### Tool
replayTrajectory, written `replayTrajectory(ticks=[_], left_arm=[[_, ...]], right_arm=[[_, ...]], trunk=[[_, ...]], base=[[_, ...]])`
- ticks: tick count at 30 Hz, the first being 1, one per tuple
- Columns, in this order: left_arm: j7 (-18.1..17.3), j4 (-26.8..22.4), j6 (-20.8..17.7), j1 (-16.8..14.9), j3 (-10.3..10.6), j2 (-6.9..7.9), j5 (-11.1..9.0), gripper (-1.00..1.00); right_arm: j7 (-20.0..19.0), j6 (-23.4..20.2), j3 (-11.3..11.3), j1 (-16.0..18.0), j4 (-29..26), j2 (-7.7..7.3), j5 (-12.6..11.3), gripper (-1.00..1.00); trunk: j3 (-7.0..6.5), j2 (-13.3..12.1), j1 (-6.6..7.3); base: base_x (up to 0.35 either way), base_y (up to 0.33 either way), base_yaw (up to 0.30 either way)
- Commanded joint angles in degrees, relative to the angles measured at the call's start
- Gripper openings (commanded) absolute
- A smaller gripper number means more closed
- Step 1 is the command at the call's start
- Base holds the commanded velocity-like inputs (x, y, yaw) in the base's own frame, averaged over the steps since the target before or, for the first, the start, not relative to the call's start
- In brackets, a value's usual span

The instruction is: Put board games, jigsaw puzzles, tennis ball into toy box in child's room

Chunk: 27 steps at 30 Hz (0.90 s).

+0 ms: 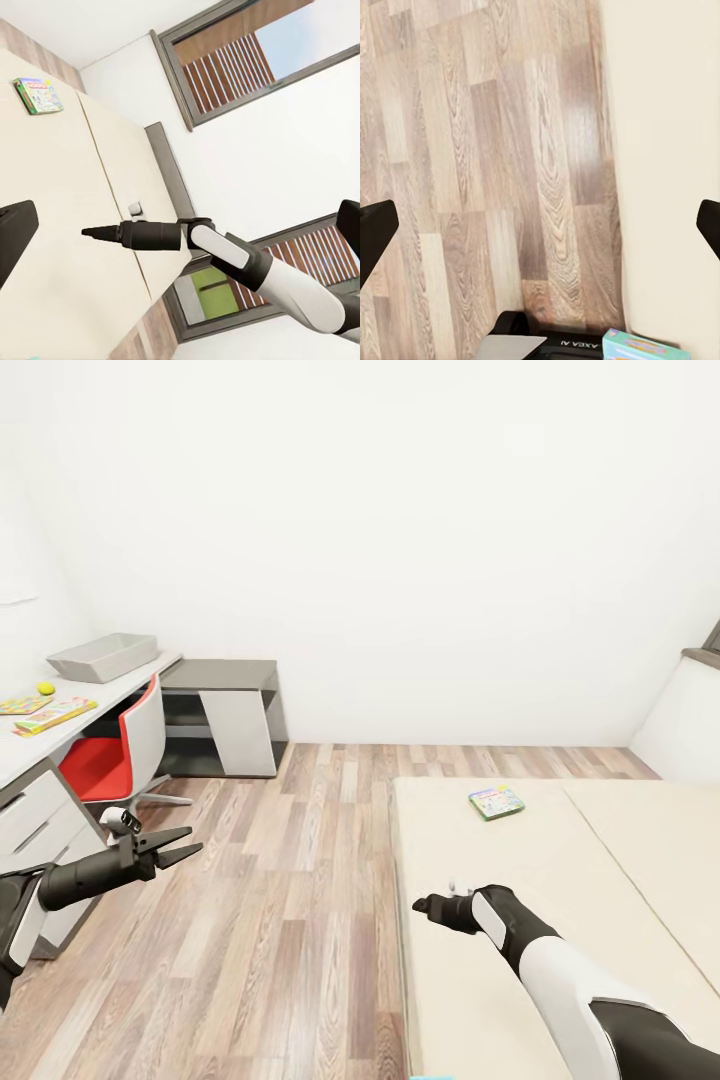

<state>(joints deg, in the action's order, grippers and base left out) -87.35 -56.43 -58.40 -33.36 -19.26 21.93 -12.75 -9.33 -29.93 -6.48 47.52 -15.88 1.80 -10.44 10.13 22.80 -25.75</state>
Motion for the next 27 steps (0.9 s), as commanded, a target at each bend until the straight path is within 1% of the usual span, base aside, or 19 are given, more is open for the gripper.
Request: replayTrajectory(ticks=[1,9,27], left_arm=[[-0.21,0.00,-0.62,-0.04,0.01,0.02,0.01,1.00],[-0.21,0.00,-0.60,-0.04,0.01,0.04,0.01,1.00],[-0.20,0.00,-0.60,-0.04,0.01,0.04,0.01,1.00]], right_arm=[[-0.08,-0.34,-0.47,0.03,-0.08,0.04,0.07,1.00],[-0.08,-0.35,-0.47,0.03,-0.06,0.04,0.07,1.00],[-0.08,-0.34,-0.47,0.03,-0.06,0.04,0.07,1.00]], trunk=[[0.12,0.12,-0.03],[0.12,0.12,-0.03],[0.12,0.12,-0.03]], base=[[0.000,0.023,0.000],[0.000,0.101,0.000],[0.000,0.149,0.000]])
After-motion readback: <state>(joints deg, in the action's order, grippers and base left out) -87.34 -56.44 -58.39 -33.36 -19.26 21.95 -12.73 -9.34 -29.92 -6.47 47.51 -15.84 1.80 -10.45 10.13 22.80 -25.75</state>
